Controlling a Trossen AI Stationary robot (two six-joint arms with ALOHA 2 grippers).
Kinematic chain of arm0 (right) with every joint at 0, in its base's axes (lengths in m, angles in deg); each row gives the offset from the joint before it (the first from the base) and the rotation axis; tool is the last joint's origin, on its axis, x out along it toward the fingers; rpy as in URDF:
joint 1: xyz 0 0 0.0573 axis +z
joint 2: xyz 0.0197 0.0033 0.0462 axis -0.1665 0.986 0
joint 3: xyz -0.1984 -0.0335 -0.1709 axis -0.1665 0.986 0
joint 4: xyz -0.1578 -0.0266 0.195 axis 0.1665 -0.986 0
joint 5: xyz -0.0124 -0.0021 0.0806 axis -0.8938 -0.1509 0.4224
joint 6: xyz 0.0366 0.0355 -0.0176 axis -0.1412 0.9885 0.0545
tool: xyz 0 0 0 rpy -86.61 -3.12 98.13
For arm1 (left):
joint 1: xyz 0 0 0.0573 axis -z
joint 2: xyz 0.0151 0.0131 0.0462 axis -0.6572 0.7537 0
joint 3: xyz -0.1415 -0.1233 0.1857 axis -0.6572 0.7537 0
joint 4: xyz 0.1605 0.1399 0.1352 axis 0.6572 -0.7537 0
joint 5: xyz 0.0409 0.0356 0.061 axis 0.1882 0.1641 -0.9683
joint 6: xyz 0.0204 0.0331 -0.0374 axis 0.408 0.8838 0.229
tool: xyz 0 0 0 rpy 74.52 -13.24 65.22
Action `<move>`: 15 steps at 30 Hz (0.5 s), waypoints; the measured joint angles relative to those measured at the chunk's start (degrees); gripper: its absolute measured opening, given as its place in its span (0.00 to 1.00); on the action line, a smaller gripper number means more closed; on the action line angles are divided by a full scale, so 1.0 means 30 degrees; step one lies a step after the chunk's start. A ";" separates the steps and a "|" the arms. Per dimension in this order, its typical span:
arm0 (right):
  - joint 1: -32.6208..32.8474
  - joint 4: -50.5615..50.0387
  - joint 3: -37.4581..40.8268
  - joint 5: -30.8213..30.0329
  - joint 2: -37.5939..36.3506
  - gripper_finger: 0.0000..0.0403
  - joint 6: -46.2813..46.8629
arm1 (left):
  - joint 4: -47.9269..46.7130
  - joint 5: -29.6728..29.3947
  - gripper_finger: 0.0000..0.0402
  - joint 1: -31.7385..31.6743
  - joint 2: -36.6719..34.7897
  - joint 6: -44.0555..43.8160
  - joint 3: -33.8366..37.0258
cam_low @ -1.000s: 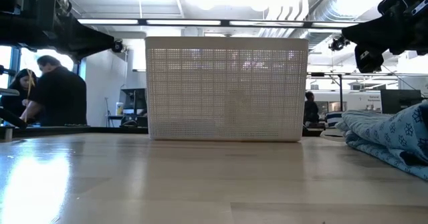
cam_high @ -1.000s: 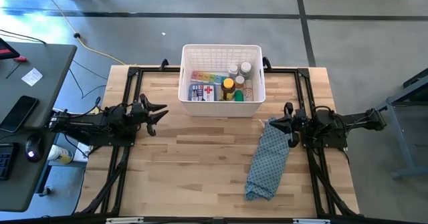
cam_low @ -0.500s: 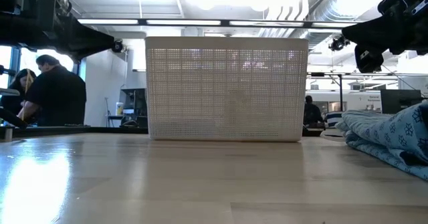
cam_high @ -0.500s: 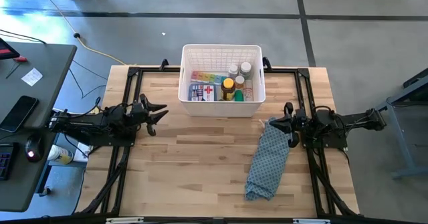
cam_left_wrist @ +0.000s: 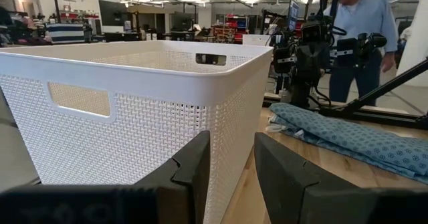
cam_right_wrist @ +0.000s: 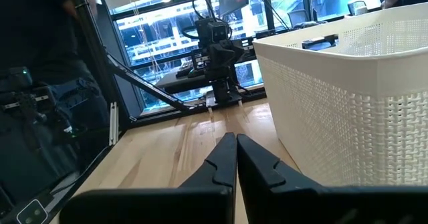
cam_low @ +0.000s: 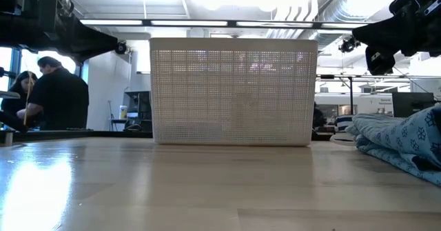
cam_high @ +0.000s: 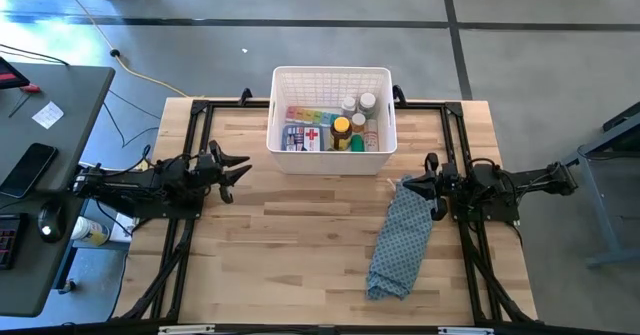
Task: Pick & place medical supplies in basket/bin
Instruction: Return to Home Position
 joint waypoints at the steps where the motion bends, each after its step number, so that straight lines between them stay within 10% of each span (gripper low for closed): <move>1: 0.0000 0.0000 0.0000 0.0000 0.0000 0.01 0.0003 | 0.0000 0.0003 0.37 0.0000 0.0000 0.0000 0.0000; 15: 0.0000 0.0007 0.0000 0.0000 0.0000 0.01 0.0007 | -0.0007 -0.0003 0.38 0.0000 0.0000 0.0000 0.0000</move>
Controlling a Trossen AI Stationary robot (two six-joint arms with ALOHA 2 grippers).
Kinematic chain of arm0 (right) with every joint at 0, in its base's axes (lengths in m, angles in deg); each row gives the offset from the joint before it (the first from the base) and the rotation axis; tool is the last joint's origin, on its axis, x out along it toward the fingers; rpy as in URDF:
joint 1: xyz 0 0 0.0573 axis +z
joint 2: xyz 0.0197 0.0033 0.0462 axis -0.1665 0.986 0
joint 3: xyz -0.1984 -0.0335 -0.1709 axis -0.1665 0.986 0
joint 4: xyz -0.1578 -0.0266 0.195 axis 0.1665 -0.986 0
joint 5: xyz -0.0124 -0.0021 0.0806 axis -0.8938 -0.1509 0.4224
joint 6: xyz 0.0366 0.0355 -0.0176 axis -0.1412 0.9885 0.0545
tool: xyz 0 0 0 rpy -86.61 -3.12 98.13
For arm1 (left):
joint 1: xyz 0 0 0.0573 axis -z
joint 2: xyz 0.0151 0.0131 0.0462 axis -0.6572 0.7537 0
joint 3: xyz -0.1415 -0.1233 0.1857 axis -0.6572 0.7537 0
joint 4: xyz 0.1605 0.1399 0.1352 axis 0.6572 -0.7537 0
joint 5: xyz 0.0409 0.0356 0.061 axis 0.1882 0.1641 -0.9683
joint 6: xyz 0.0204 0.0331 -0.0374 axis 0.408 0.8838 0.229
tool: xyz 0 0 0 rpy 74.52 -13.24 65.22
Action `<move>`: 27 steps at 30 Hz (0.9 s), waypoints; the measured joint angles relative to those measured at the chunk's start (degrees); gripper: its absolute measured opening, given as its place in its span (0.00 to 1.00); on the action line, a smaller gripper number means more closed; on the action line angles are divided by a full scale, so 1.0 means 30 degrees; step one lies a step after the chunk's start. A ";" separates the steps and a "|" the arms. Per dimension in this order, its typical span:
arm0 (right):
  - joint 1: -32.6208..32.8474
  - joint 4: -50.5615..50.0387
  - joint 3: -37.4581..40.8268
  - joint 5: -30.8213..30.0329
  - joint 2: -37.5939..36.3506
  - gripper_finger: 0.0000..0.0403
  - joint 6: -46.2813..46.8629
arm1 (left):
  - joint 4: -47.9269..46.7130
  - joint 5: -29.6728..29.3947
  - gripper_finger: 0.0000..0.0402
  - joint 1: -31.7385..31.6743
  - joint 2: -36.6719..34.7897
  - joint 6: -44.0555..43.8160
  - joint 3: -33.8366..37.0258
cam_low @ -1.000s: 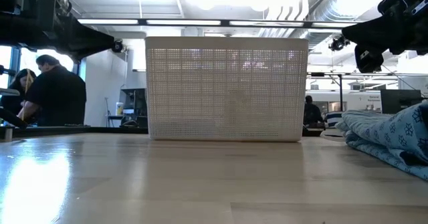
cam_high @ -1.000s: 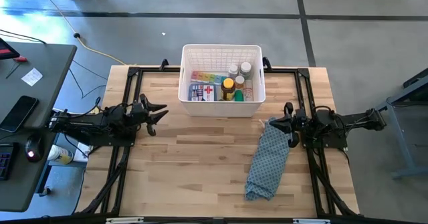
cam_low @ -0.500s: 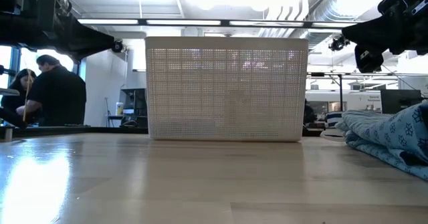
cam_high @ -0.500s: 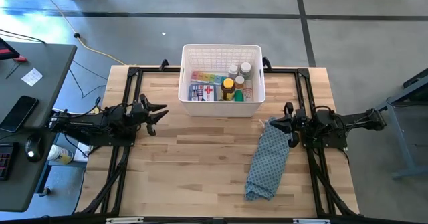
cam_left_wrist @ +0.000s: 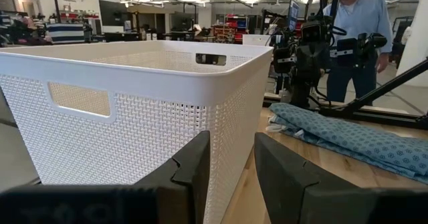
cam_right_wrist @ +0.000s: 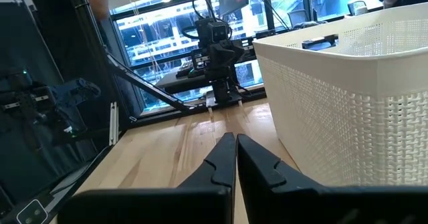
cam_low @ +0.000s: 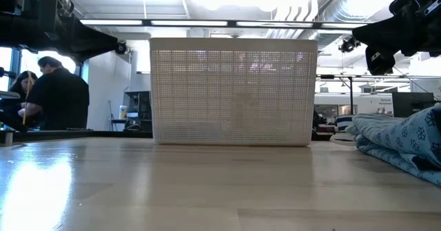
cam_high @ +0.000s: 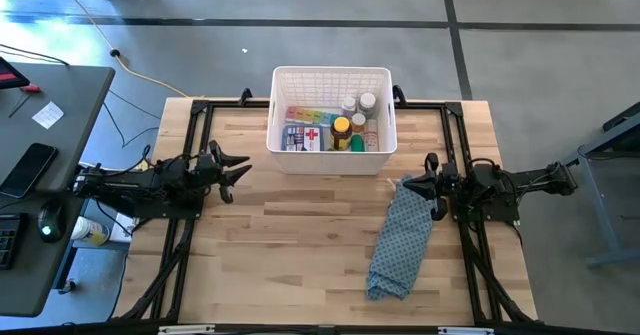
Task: Pick & place medical supplies in basket/bin
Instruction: Return to Home Position
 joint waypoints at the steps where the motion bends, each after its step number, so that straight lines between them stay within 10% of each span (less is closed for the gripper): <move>1: 0.0000 -0.0007 0.0000 0.0000 0.0000 0.01 -0.0007 | 0.0000 0.0000 0.38 0.0000 0.0000 -0.0003 0.0000; 27: -0.0006 0.0000 0.0000 0.0000 0.0000 0.00 -0.0007 | 0.0000 0.0000 0.38 -0.0002 0.0000 0.0000 0.0000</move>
